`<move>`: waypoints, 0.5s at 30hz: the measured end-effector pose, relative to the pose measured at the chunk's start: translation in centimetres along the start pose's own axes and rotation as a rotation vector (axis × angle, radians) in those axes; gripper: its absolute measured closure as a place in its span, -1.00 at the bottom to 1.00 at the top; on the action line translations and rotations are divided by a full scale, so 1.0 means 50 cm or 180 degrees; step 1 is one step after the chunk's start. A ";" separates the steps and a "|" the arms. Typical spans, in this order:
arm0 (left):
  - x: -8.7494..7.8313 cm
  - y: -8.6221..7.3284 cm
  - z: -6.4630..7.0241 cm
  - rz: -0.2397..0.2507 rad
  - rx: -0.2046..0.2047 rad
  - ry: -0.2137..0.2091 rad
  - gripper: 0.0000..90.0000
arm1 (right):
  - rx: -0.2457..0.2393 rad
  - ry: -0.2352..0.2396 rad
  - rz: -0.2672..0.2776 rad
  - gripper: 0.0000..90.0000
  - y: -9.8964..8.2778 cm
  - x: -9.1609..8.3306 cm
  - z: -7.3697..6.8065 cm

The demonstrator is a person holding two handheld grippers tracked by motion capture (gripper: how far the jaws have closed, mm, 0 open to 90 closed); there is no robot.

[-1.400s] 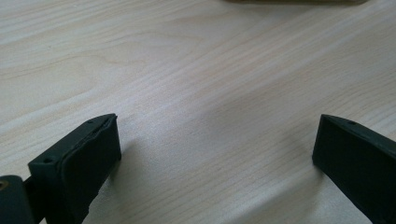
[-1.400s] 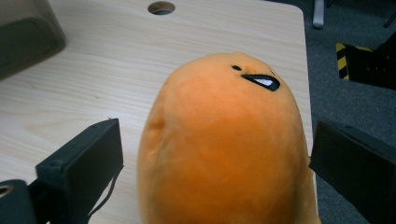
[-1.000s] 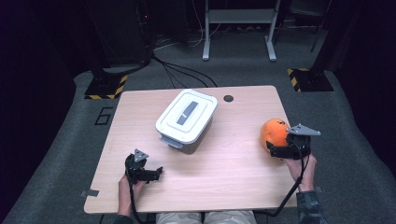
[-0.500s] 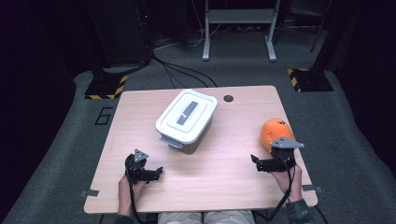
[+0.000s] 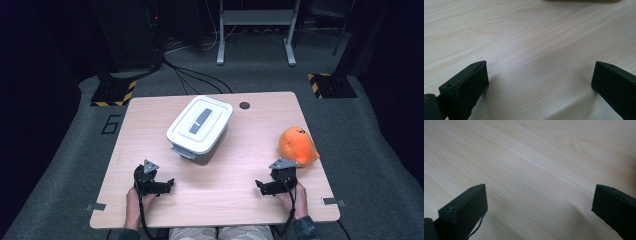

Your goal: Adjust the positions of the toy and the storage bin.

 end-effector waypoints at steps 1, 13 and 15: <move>0.000 0.000 0.000 0.0002 -0.0008 0.0005 -0.98 | -0.0021 -0.0008 -0.0037 -1.00 -0.005 0.008 -0.002; -0.013 0.005 -0.008 -0.0103 -0.0140 0.0041 -1.00 | 0.0043 0.0035 -0.0023 -1.00 -0.010 0.021 0.007; -0.023 0.016 -0.011 -0.0025 -0.0226 0.0014 -1.00 | 0.0035 0.0023 -0.0013 -1.00 -0.009 0.021 0.007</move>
Point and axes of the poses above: each handheld gripper's, and its own axes: x roughly forward along the jaws, y roughly out of its top, z roughly to its right, the point moved 6 cm from there along x, roughly forward along the jaws, and after that the axes turned 15 degrees about -x, right-handed, at the moved point
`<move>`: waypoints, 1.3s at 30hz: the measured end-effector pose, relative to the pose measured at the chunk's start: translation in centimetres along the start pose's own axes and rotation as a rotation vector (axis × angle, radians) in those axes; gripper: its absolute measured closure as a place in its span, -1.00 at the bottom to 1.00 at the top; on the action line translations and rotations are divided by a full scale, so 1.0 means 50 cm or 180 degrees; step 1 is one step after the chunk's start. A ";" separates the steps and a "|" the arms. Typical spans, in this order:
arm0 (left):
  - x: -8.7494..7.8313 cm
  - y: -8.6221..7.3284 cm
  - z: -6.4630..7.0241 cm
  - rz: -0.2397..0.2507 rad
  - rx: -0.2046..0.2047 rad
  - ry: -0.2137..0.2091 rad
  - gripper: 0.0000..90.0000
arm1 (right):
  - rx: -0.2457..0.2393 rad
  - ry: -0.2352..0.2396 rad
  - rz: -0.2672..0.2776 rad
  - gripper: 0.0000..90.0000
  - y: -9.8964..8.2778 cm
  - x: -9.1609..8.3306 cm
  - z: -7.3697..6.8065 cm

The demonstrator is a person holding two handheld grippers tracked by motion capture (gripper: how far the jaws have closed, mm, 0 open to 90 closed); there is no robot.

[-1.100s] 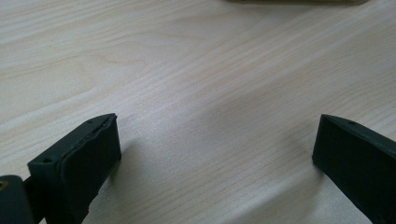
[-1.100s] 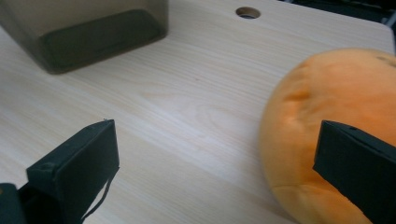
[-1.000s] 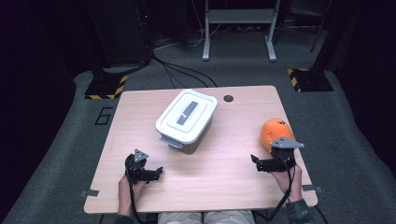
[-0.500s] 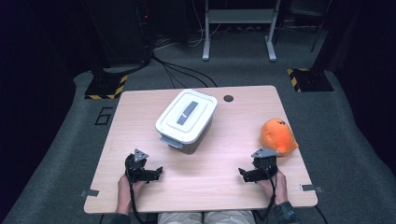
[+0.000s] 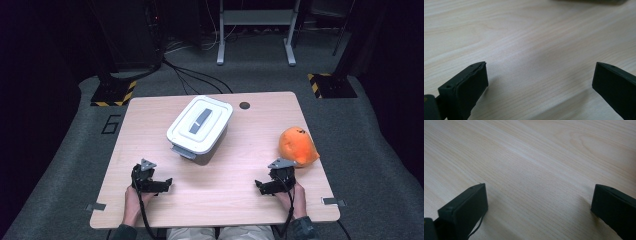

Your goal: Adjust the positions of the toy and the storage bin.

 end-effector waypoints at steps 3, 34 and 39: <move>-0.024 0.028 0.002 0.0096 -0.0066 -0.0029 -0.99 | 0.0010 0.0017 -0.0011 -1.00 -0.001 0.000 0.001; -0.021 0.353 0.215 0.0282 0.0529 -0.0104 -1.00 | 0.0011 0.0064 -0.0007 -1.00 0.001 0.002 0.000; 0.023 0.378 0.239 0.0160 0.0561 -0.0066 -1.00 | 0.0005 0.0066 -0.0003 -0.99 0.001 0.002 0.001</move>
Point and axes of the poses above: each handheld gripper's, and its own axes: x roughly forward along the jaws, y roughly out of its top, z roughly to its right, the point moved 6 cm from there along x, roughly forward along the jaws, and after that the axes turned 15 degrees about -x, right-handed, at the moved point
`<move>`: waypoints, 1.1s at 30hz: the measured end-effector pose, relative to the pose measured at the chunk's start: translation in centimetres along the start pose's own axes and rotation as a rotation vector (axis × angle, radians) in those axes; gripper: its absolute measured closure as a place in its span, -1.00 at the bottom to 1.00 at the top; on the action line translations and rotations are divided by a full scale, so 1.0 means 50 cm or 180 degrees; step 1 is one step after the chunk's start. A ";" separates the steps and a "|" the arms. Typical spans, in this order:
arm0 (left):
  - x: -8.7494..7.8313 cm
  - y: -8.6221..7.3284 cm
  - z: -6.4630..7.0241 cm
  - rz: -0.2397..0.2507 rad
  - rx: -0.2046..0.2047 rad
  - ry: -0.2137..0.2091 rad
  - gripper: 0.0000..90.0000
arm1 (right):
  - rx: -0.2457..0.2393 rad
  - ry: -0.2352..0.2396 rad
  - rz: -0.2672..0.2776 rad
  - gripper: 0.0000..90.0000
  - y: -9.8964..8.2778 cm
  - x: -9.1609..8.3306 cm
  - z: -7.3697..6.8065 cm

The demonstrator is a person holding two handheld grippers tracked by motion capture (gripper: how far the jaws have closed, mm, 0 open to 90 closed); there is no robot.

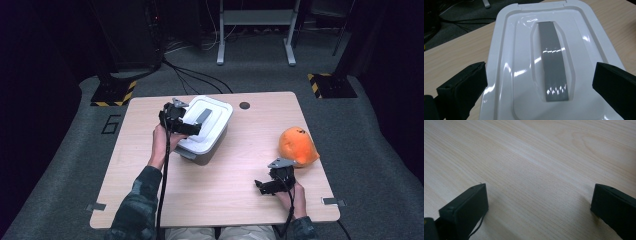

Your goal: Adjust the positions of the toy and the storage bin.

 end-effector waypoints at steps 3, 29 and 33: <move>0.021 0.006 0.004 -0.0050 0.0016 0.0007 -1.00 | -0.0001 0.0000 0.0006 -0.99 0.000 0.000 0.000; 0.068 0.013 0.033 -0.0037 0.0282 -0.0104 0.42 | 0.0039 -0.0037 0.0033 -0.94 0.000 -0.001 0.002; 0.066 0.011 0.035 -0.0024 0.0298 -0.0064 0.43 | 0.0025 -0.0045 0.0039 -0.93 0.000 -0.001 0.004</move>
Point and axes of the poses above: each handheld gripper's, and its own axes: x roughly forward along the jaws, y roughly out of its top, z roughly to its right, the point moved 6 cm from there along x, roughly forward along the jaws, and after that the axes turned 15 degrees about -x, right-handed, at the moved point
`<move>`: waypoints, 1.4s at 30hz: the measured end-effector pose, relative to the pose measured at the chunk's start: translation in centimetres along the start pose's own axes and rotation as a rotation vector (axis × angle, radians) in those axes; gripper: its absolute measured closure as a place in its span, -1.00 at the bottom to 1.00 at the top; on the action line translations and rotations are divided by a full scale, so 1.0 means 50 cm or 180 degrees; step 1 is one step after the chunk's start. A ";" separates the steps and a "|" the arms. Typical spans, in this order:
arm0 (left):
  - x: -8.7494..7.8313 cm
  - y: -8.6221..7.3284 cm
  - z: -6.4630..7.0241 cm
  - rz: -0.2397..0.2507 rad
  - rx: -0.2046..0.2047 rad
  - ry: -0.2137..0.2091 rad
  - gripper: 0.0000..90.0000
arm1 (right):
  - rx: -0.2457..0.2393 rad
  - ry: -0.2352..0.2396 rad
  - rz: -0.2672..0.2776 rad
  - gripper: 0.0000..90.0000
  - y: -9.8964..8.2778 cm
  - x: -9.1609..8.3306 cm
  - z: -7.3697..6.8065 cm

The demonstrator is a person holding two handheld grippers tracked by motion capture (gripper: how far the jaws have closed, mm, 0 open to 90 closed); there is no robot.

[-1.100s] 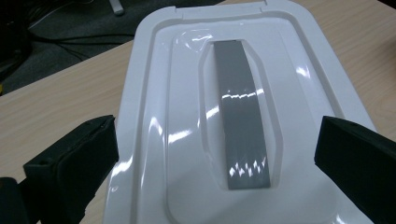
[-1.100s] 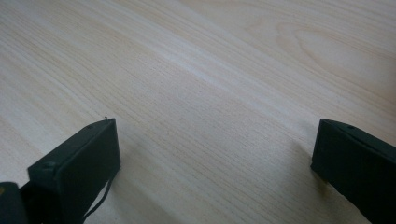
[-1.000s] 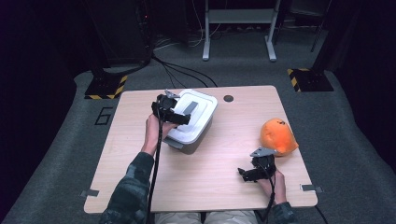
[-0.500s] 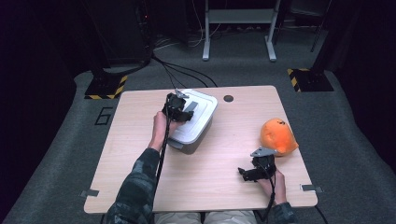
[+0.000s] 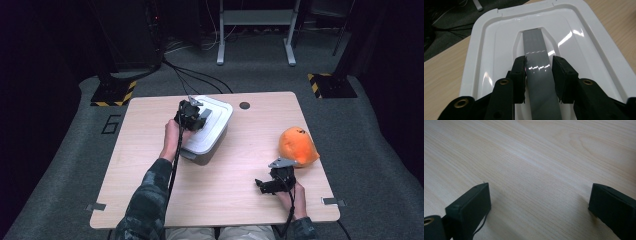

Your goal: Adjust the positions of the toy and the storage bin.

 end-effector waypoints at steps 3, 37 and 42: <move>-0.001 -0.002 0.000 0.0005 -0.0051 -0.0056 0.43 | 0.0006 0.0005 -0.0002 -0.93 0.000 0.000 0.000; -0.034 -0.036 0.058 -0.0118 -0.0021 -0.0475 0.47 | -0.0002 -0.0012 -0.0015 -0.92 0.000 -0.001 0.000; -0.041 -0.045 0.067 -0.0129 0.0001 -0.0580 0.47 | 0.0000 -0.0010 -0.0013 -0.92 0.000 -0.001 0.000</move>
Point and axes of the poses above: each handheld gripper's, and its own axes: x roughly forward along the jaws, y roughly out of its top, z roughly to its right, the point moved 6 cm from there along x, roughly forward along the jaws, and after that the axes turned 15 degrees about -x, right-handed, at the moved point
